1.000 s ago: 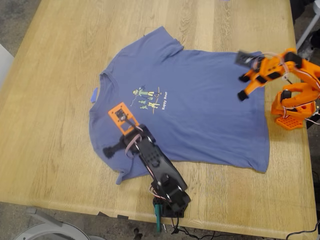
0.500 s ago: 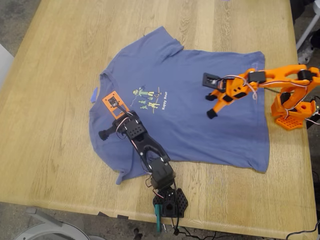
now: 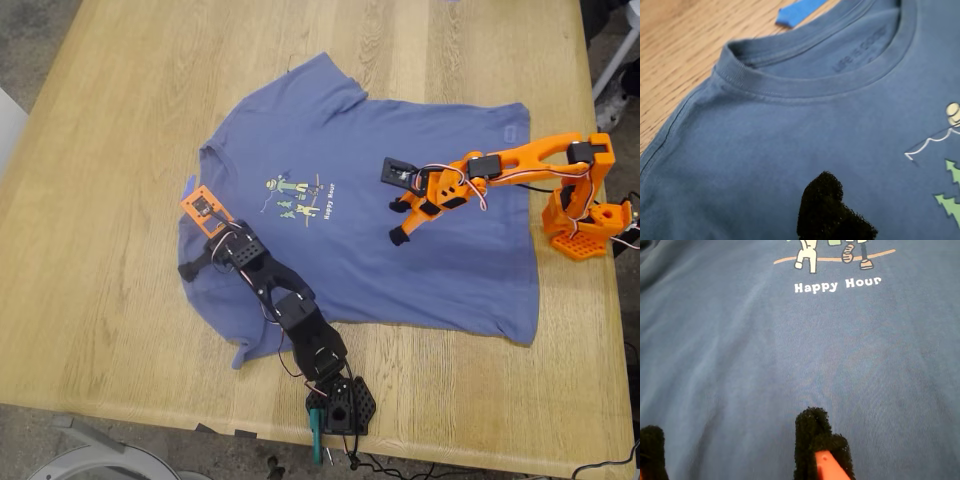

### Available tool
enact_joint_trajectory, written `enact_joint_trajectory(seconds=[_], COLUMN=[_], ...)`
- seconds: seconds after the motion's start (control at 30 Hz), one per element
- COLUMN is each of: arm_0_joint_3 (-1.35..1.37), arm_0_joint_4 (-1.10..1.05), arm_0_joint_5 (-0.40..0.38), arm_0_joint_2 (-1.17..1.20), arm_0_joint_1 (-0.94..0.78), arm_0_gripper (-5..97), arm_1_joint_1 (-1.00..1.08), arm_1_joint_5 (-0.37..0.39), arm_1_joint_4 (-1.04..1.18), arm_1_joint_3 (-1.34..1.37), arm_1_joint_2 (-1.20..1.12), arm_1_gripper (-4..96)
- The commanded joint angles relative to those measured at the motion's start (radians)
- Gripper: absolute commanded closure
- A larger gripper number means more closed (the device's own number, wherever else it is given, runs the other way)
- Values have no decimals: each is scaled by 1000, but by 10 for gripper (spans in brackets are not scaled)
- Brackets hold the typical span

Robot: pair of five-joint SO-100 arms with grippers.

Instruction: Fold a T-shirt

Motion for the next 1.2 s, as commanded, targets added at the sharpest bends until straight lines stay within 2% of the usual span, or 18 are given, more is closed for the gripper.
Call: enact_joint_trajectory(seconds=[0.0, 0.57, 0.97, 1.17], arm_0_joint_3=[-155, -790, -936, -991], arm_0_joint_4=[21, 212, 439, 531], arm_0_joint_5=[8, 8, 17, -3], arm_0_joint_2=[-6, -476, -641, -701], arm_0_joint_1=[8, -14, -25, -18], arm_0_gripper=[203, 203, 203, 221], arm_1_joint_1=[-9, -20, -14, -28], arm_1_joint_5=[6, 6, 12, 20], arm_1_joint_4=[-14, -23, -14, -25], arm_1_joint_3=[-80, -163, -178, -178], arm_1_joint_2=[-11, -94, -89, -87], arm_1_gripper=[544, 556, 575, 602])
